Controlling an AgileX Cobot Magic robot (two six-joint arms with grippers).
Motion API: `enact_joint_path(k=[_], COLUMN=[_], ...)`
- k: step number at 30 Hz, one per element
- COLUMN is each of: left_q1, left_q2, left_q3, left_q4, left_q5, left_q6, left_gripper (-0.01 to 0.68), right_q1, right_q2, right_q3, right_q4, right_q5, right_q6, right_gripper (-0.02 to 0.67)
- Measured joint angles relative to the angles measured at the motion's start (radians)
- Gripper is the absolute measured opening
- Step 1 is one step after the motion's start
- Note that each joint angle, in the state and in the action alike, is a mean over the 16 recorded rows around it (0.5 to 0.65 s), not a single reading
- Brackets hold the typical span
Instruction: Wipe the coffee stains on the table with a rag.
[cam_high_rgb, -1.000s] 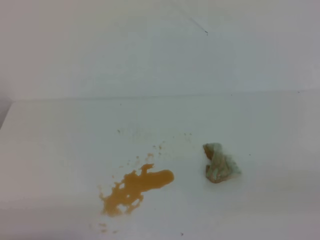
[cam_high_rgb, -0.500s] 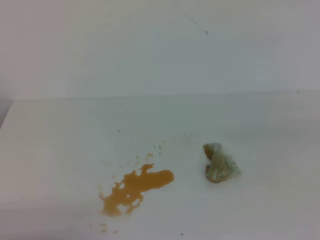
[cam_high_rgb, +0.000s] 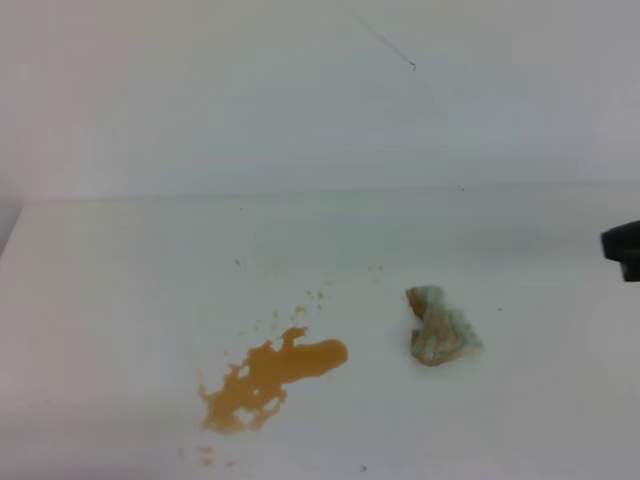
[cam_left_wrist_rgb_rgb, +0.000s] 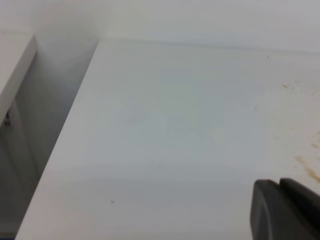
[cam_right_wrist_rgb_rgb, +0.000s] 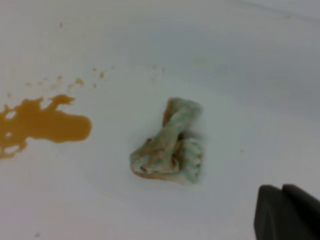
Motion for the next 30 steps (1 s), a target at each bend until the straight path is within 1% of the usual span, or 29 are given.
enact_joint_path(k=[3, 7, 13, 17, 21, 26, 30], left_q1=[0.0, 0.0, 0.0, 0.0, 0.0, 0.0, 0.0], left_q2=[0.0, 0.0, 0.0, 0.0, 0.0, 0.0, 0.0], left_q3=[0.0, 0.0, 0.0, 0.0, 0.0, 0.0, 0.0], left_q4=[0.0, 0.0, 0.0, 0.0, 0.0, 0.0, 0.0], left_q5=[0.0, 0.0, 0.0, 0.0, 0.0, 0.0, 0.0], left_q6=[0.0, 0.0, 0.0, 0.0, 0.0, 0.0, 0.0], left_gripper=[0.001, 0.001, 0.001, 0.001, 0.001, 0.001, 0.001], right_q1=[0.051, 0.114, 0.172, 0.189, 0.198, 0.216, 0.242], right_q2=[0.095, 0.206, 0.331, 0.391, 0.441, 0.498, 0.548], right_q3=[-0.068, -0.157, -0.265, -0.312, -0.339, -0.349, -0.349], right_q4=[-0.003, -0.013, -0.029, -0.036, -0.033, -0.027, -0.023], right_q5=[0.039, 0.065, 0.074, 0.077, 0.077, 0.058, 0.026], right_q6=[-0.048, -0.065, -0.061, -0.056, -0.039, -0.008, 0.014], right_gripper=[-0.002, 0.007, 0.052, 0.108, 0.181, 0.277, 0.337])
